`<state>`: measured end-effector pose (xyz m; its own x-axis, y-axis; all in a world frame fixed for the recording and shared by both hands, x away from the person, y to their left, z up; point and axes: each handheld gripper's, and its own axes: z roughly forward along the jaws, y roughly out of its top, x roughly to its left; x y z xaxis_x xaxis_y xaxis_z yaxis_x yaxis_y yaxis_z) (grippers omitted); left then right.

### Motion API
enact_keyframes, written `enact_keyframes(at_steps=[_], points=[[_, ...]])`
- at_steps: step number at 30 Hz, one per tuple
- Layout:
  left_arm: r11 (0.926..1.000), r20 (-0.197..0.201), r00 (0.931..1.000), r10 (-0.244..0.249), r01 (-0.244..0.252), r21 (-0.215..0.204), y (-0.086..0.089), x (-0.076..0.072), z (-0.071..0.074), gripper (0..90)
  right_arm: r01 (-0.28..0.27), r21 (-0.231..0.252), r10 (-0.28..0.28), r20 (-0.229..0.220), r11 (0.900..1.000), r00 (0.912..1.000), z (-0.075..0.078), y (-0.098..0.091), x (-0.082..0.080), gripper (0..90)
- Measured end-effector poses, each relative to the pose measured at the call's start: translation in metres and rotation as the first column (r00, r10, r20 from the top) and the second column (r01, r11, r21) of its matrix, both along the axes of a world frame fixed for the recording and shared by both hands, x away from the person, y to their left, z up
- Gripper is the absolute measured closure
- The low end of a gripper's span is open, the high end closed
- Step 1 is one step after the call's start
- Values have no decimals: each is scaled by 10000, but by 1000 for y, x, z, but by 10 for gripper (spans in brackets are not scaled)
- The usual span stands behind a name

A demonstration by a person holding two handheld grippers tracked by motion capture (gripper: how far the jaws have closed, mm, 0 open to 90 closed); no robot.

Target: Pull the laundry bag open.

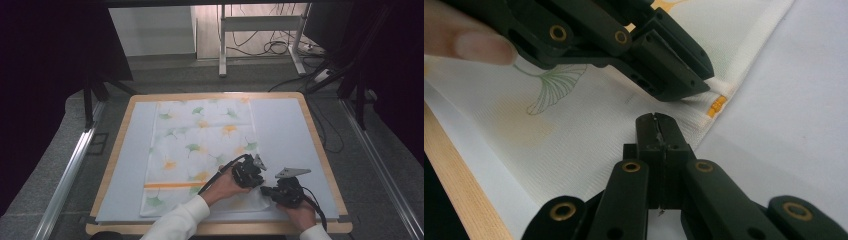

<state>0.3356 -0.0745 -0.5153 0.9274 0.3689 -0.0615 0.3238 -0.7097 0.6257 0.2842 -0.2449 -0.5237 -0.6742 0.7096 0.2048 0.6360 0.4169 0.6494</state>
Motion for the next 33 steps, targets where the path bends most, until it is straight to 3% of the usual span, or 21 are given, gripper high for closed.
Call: enact_keyframes(at_steps=[3,5,11,19,21,33], points=[[10000,-68,10000,-50,50,-44,0,0,0,809,7,14,-7,-19,10000,10000,0,0,0,898],[9999,365,9993,-44,40,118,-1,-1,0,853,2,0,-2,4,10000,10000,0,0,0,898],[9998,573,9984,-28,18,184,-2,-3,0,900,-10,-46,11,81,10000,10000,0,0,-1,899],[9996,562,9980,274,-274,-6,4,-7,-1,900,232,24,-232,-74,9997,9997,0,0,-1,899],[9997,711,9972,215,-220,65,5,-9,-1,900,305,61,-305,-101,9995,9995,0,0,-2,899],[9995,687,9975,144,-163,273,12,-11,1,900,402,104,-400,-163,9991,9991,0,0,-1,900]])
